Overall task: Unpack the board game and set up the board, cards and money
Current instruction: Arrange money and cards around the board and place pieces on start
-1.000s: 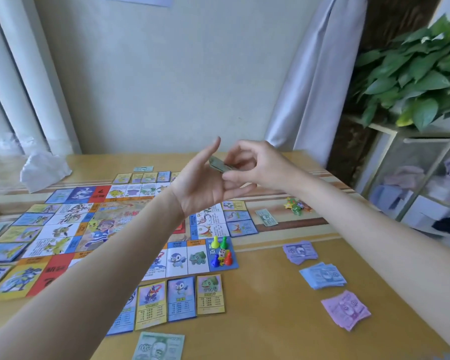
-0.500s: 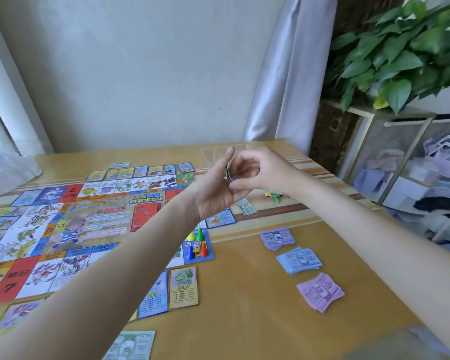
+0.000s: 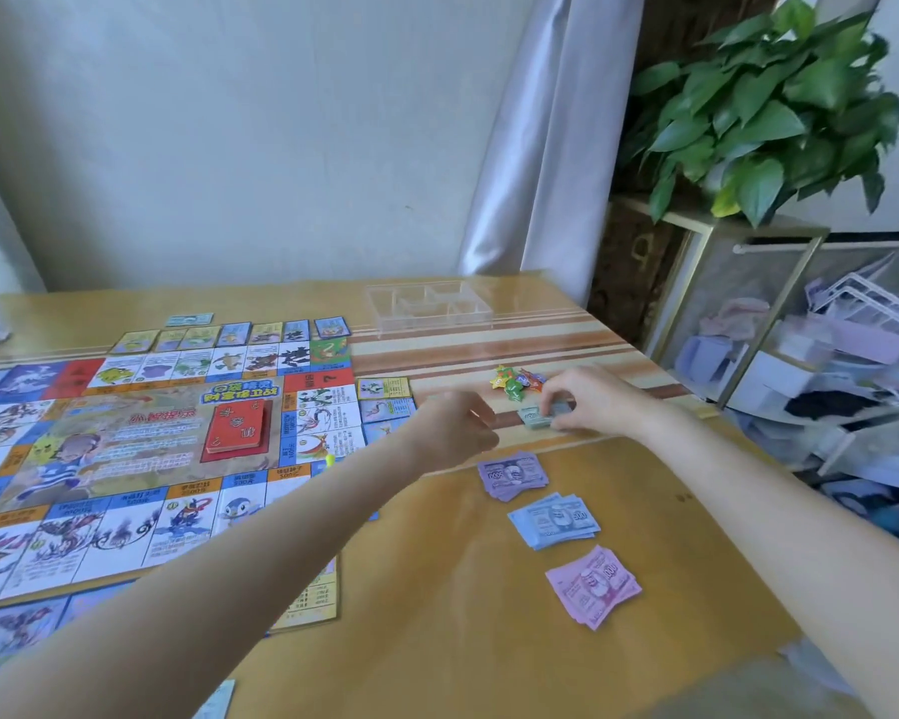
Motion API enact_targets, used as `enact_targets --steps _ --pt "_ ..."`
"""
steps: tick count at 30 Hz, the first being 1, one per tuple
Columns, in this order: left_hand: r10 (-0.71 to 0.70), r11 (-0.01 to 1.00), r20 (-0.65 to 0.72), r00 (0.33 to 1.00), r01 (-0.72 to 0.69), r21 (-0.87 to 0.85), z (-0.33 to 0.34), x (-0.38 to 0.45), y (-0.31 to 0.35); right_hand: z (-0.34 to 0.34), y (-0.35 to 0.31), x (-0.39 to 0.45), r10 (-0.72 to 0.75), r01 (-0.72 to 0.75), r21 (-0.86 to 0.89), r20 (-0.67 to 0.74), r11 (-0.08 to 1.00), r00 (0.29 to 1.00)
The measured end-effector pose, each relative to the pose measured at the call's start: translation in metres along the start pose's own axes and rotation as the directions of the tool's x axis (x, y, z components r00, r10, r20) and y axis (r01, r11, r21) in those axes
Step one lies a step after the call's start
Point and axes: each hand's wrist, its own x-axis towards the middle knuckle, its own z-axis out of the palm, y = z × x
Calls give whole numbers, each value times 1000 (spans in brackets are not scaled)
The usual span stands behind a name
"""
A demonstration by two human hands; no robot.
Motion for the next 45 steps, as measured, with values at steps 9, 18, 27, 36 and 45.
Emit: enact_targets --steps 9,18,27,36,45 --pt "-22 969 45 999 11 245 15 0 1 -5 -6 6 -63 62 -37 -15 997 998" --pt "35 819 94 995 -83 568 28 -3 8 2 -61 -6 -138 153 -23 325 988 936" --pt "108 855 -12 994 -87 512 34 -13 11 1 -62 -5 -82 60 70 380 996 921" --pt "-31 537 10 999 25 -843 -58 -24 6 -53 -98 3 -35 48 865 -36 499 999" --pt "-33 546 6 999 24 -837 -70 -32 -13 -27 -124 18 54 97 738 -178 668 982"
